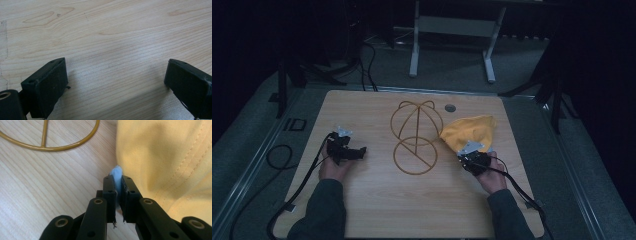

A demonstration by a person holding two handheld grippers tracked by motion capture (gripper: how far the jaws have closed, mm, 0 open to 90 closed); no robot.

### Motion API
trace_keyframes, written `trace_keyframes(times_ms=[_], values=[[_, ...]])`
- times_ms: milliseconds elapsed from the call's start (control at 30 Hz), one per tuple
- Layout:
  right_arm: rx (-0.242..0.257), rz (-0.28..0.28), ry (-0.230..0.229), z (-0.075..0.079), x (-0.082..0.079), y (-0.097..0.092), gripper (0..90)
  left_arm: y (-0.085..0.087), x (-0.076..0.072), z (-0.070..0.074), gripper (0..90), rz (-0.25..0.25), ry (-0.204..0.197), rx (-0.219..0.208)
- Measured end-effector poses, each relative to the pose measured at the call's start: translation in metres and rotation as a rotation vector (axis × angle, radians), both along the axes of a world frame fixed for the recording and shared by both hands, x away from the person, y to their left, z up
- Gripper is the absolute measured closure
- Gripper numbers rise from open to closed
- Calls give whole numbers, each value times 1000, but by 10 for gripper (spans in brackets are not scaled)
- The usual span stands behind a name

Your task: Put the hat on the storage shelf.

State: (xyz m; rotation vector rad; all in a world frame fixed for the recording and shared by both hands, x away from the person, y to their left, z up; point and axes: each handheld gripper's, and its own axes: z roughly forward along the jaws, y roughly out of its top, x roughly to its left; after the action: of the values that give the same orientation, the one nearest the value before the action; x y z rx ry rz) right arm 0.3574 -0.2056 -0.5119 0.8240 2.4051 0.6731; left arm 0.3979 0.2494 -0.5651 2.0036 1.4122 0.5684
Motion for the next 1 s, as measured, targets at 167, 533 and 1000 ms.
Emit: trace_keyframes(times_ms=[167, 533, 1000], values=[[31, -6, 13, 6, -3, -8, 833, 0, 0, 0, 49, 0, 0, 0], [77, -13, 13, 28, -11, -30, 834, 0, 0, 0, 49, 0, 0, 0], [113, -30, 0, 52, -18, -55, 837, 0, 0, 0, 49, -1, -1, -1]])
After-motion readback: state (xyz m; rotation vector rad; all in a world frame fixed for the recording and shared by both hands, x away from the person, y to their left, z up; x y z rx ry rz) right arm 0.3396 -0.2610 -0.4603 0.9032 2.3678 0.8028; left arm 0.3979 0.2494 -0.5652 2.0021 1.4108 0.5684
